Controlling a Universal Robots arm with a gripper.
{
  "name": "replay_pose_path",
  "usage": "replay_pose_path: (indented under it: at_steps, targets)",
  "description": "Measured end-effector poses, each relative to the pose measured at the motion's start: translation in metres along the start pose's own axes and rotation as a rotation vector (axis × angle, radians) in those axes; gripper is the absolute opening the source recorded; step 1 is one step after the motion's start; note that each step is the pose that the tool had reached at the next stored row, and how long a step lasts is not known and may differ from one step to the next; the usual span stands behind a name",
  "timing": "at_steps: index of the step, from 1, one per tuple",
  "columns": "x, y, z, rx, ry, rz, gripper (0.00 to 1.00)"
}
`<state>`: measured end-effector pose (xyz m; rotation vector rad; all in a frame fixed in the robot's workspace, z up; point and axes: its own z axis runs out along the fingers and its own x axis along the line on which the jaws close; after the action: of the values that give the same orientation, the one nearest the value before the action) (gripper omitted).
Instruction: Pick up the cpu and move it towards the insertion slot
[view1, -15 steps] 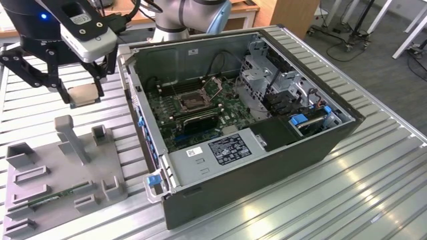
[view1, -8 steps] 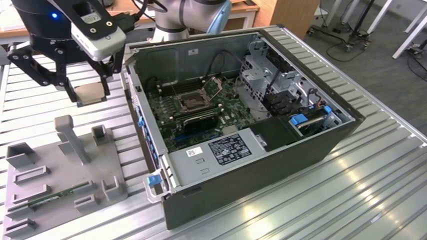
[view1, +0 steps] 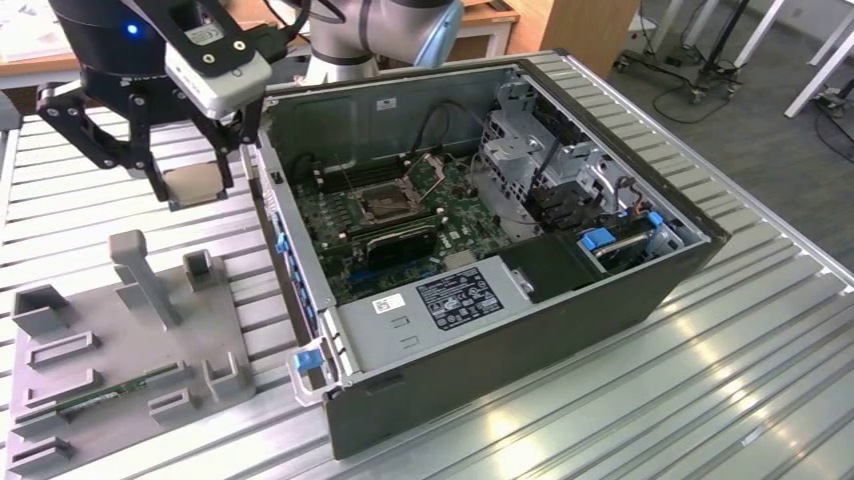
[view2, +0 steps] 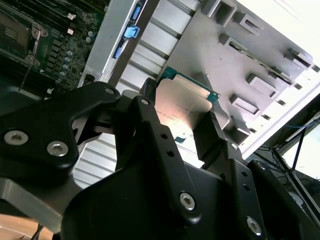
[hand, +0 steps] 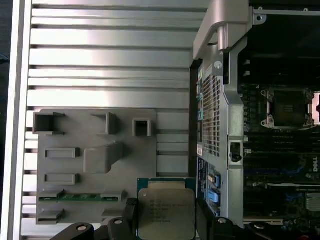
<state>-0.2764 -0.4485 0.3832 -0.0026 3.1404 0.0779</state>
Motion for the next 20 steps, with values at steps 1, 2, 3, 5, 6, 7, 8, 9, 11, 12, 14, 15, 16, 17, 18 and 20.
replay_pose_path:
  at_steps: [1, 2, 3, 5, 6, 7, 8, 9, 11, 12, 14, 15, 16, 17, 18, 20]
  targets:
    - [-0.0013, 0.0000, 0.0000, 0.0000, 0.0000, 0.000, 0.55]
    - [-0.0028, 0.0000, 0.0000, 0.0000, 0.0000, 0.000, 0.55]
    - [-0.0041, 0.0000, 0.0000, 0.0000, 0.0000, 0.000, 0.55]
    - [-0.0066, 0.0000, 0.0000, 0.0000, 0.0000, 0.000, 0.55]
    - [-0.0078, 0.0000, 0.0000, -0.0001, -0.0001, 0.000, 0.55]
    - [-0.0091, 0.0000, 0.0000, 0.0000, 0.0000, 0.000, 0.55]
    - [-0.0104, 0.0000, 0.0000, 0.0000, 0.0000, 0.000, 0.55]
    - [-0.0117, 0.0000, 0.0000, 0.0000, -0.0001, 0.000, 0.55]
    - [-0.0142, 0.0000, 0.0000, 0.0000, 0.0000, 0.000, 0.55]
    - [-0.0155, 0.0000, 0.0000, 0.0000, 0.0000, 0.000, 0.55]
    - [-0.0180, 0.0000, 0.0000, 0.0000, 0.0000, 0.000, 0.55]
    - [-0.0194, 0.0000, 0.0000, 0.0000, 0.0000, 0.000, 0.55]
    - [-0.0206, -0.0001, 0.0000, 0.0000, 0.0000, 0.000, 0.55]
    - [-0.0219, 0.0000, 0.0000, -0.0001, 0.0000, 0.000, 0.55]
    - [-0.0232, 0.0000, 0.0000, 0.0000, 0.0000, 0.000, 0.55]
    - [-0.0258, 0.0000, 0.0000, 0.0000, 0.0000, 0.000, 0.55]
